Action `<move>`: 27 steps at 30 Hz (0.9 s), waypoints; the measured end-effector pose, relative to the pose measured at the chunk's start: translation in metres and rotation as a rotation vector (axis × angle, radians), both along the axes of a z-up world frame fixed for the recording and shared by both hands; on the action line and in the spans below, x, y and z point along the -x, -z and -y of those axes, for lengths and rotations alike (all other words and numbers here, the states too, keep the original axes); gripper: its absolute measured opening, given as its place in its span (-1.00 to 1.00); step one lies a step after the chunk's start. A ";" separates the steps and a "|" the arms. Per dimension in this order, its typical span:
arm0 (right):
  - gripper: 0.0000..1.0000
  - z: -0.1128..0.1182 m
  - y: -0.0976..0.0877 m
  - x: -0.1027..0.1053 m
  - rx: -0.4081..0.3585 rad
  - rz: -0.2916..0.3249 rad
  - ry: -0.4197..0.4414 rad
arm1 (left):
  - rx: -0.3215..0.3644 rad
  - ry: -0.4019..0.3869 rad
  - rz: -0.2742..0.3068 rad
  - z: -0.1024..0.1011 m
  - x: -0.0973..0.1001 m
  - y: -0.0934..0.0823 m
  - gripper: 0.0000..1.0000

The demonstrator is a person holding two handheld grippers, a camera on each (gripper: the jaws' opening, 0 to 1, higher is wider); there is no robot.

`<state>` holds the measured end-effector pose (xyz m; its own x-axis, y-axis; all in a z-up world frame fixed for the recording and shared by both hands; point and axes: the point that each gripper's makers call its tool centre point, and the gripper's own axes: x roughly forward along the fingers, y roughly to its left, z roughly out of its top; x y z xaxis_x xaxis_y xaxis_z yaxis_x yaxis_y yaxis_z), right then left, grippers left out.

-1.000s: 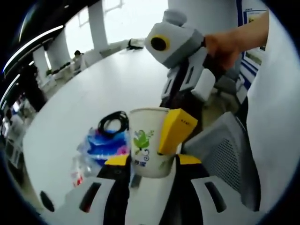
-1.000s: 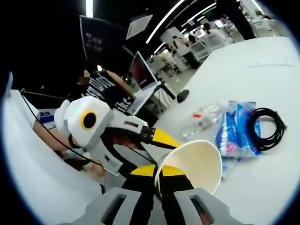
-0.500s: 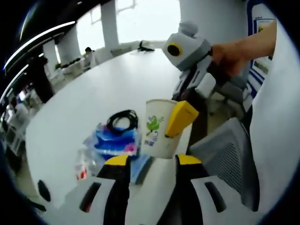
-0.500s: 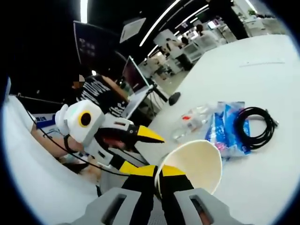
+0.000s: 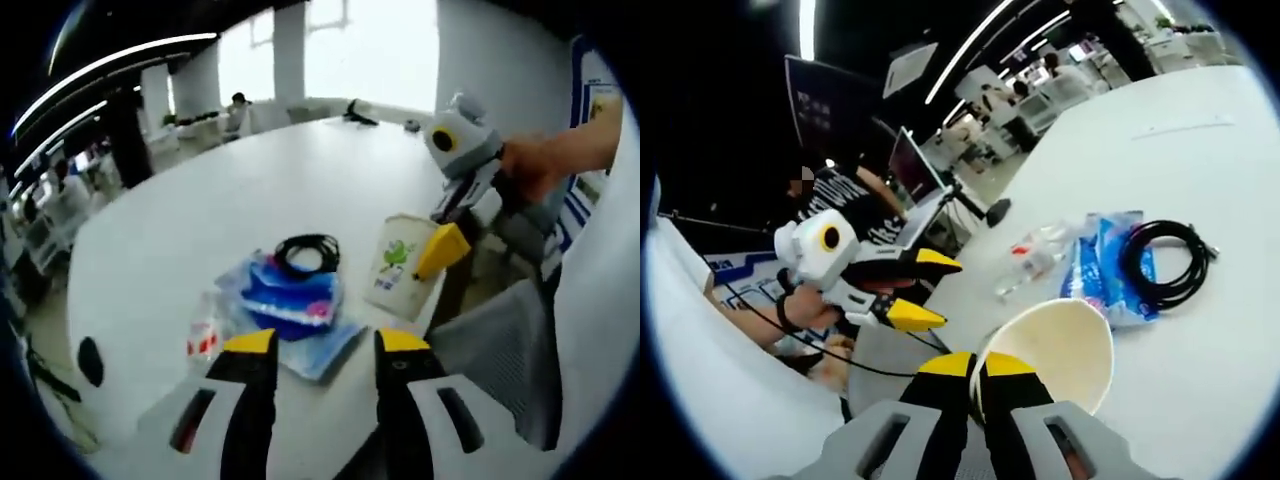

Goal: Arrange the tabletop items into an orderly group along one side of the table until the central work area is clear of visible clutter.

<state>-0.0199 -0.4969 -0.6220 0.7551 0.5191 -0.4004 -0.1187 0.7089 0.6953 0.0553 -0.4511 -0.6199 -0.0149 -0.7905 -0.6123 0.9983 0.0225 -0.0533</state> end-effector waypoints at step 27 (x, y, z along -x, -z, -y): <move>-1.00 0.016 -0.005 -0.012 0.007 -0.012 0.024 | 0.107 -0.350 -0.082 -0.050 -0.094 -0.016 -0.15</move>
<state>-0.0076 -0.5128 -0.6175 0.7627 0.4979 -0.4127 -0.0934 0.7163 0.6915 0.1492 -0.4016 -0.6038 0.2219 -0.8158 -0.5340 0.9236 0.3514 -0.1531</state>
